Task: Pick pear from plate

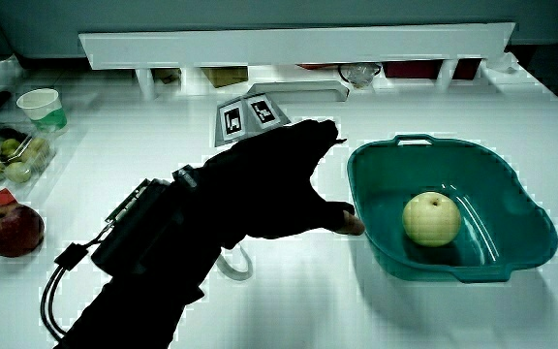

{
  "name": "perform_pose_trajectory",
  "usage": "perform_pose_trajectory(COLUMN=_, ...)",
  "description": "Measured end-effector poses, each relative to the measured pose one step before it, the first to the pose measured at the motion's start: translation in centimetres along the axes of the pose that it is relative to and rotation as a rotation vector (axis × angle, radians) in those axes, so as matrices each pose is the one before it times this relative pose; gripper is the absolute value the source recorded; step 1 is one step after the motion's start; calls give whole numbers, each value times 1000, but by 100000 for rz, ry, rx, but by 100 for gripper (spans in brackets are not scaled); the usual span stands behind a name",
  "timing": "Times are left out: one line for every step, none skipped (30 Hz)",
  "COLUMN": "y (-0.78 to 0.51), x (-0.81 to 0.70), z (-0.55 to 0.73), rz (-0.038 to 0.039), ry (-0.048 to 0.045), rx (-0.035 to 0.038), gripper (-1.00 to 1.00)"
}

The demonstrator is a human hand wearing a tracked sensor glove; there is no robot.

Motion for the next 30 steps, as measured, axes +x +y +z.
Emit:
perform_pose_trajectory(y=410, x=359, z=-1, rz=-425, ry=152, rx=-496, gripper=0)
perform_pose_trajectory(y=412, x=357, z=2, rz=-425, ry=152, rx=-496, gripper=0)
perform_pose_trajectory(y=413, x=355, z=5, rz=-425, ry=152, rx=-496, gripper=0)
perform_pose_trajectory(y=415, x=353, z=7, rz=-425, ry=152, rx=-496, gripper=0)
perform_pose_trajectory(y=416, x=351, z=10, rz=-425, ry=152, rx=-496, gripper=0)
perform_pose_trajectory(y=417, x=350, z=12, rz=-425, ry=152, rx=-496, gripper=0)
perform_pose_trajectory(y=419, x=348, z=15, rz=-425, ry=152, rx=-496, gripper=0)
perform_pose_trajectory(y=422, x=290, z=-73, rz=1329, ry=1757, rx=-768, gripper=0)
perform_pose_trajectory(y=419, x=296, z=-64, rz=1329, ry=1757, rx=-768, gripper=0)
perform_pose_trajectory(y=623, x=156, z=-154, rz=-7155, ry=30, rx=829, gripper=0)
perform_pose_trajectory(y=224, x=276, z=-144, rz=1445, ry=-2860, rx=171, gripper=0)
perform_pose_trajectory(y=721, x=-91, z=-257, rz=-5003, ry=3001, rx=-206, gripper=0)
perform_pose_trajectory(y=410, x=12, z=-194, rz=-1901, ry=3093, rx=396, gripper=0)
perform_pose_trajectory(y=342, x=-41, z=-224, rz=777, ry=-1389, rx=-175, gripper=0)
perform_pose_trajectory(y=422, x=-180, z=-291, rz=-294, ry=-3901, rx=-1523, gripper=0)
perform_pose_trajectory(y=899, x=-472, z=-421, rz=-6288, ry=-2467, rx=-666, gripper=0)
perform_pose_trajectory(y=-476, x=813, z=-35, rz=11528, ry=-1390, rx=-975, gripper=0)
perform_pose_trajectory(y=726, x=-127, z=-309, rz=-2657, ry=257, rx=-1588, gripper=0)
perform_pose_trajectory(y=727, x=-146, z=-297, rz=-2657, ry=257, rx=-1588, gripper=0)
perform_pose_trajectory(y=605, x=-122, z=-286, rz=-2647, ry=804, rx=1772, gripper=0)
perform_pose_trajectory(y=194, x=271, z=-275, rz=2836, ry=-1434, rx=-1542, gripper=0)
perform_pose_trajectory(y=190, x=272, z=-276, rz=2836, ry=-1434, rx=-1542, gripper=0)
perform_pose_trajectory(y=1178, x=-460, z=-478, rz=-6121, ry=1387, rx=-475, gripper=0)
perform_pose_trajectory(y=1150, x=-525, z=-479, rz=-6121, ry=1387, rx=-475, gripper=0)
perform_pose_trajectory(y=-224, x=621, z=-98, rz=4951, ry=1483, rx=434, gripper=0)
perform_pose_trajectory(y=332, x=186, z=-200, rz=2685, ry=1657, rx=-214, gripper=0)
perform_pose_trajectory(y=327, x=198, z=-196, rz=2685, ry=1657, rx=-214, gripper=0)
perform_pose_trajectory(y=322, x=210, z=-192, rz=2685, ry=1657, rx=-214, gripper=0)
perform_pose_trajectory(y=317, x=222, z=-187, rz=2685, ry=1657, rx=-214, gripper=0)
perform_pose_trajectory(y=497, x=-18, z=-144, rz=-1143, ry=1693, rx=420, gripper=0)
